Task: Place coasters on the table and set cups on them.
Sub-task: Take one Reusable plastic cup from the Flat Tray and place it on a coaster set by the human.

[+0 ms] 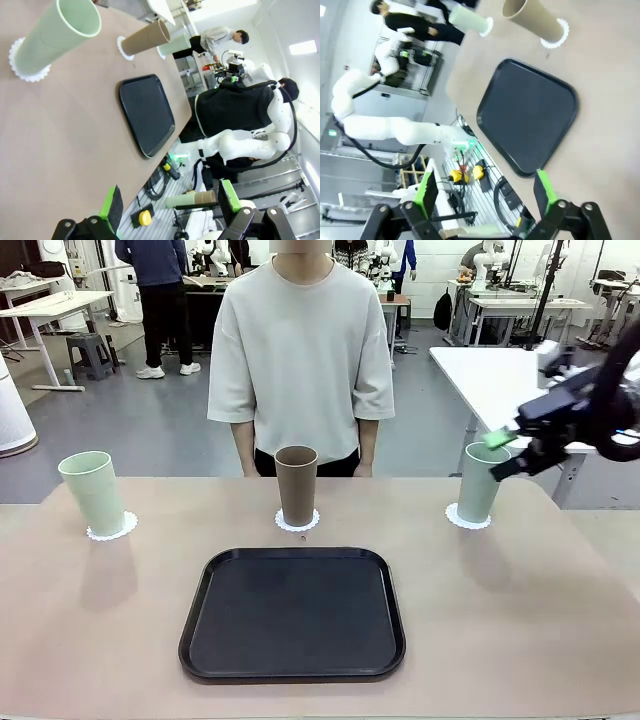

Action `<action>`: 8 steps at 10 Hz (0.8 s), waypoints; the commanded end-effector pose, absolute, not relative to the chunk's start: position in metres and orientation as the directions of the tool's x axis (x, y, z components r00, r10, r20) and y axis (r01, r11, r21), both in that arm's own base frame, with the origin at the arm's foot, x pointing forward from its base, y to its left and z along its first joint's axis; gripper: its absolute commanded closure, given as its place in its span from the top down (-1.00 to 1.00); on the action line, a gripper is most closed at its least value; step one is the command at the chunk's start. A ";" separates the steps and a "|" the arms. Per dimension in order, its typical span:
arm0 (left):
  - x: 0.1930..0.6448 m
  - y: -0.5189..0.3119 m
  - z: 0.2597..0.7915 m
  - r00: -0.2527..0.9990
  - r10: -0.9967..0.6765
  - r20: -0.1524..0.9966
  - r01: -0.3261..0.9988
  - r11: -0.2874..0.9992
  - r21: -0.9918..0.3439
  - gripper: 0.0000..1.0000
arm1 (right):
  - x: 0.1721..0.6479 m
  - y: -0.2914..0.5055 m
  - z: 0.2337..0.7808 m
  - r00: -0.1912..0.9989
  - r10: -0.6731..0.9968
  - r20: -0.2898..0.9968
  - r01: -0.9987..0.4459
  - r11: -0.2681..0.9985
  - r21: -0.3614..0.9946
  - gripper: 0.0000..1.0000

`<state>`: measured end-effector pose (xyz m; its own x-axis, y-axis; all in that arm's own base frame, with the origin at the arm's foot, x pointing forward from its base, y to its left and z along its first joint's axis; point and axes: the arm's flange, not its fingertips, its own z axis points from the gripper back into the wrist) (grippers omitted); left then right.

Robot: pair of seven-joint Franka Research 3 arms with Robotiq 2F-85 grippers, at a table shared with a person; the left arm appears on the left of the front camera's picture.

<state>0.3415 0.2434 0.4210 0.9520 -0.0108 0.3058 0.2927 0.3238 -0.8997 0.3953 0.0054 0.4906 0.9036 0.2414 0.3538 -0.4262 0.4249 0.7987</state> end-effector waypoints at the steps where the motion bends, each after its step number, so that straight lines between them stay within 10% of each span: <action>1: 0.340 0.243 0.423 0.951 -0.007 0.310 0.296 0.319 -0.900 1.00 | 0.415 -0.017 0.469 0.876 0.239 0.419 -0.473 0.254 0.843 1.00; 8: 0.340 0.243 0.423 0.951 -0.007 0.310 0.296 0.319 -0.900 1.00 | 0.411 -0.101 0.417 0.942 0.097 0.321 -0.330 0.085 0.940 1.00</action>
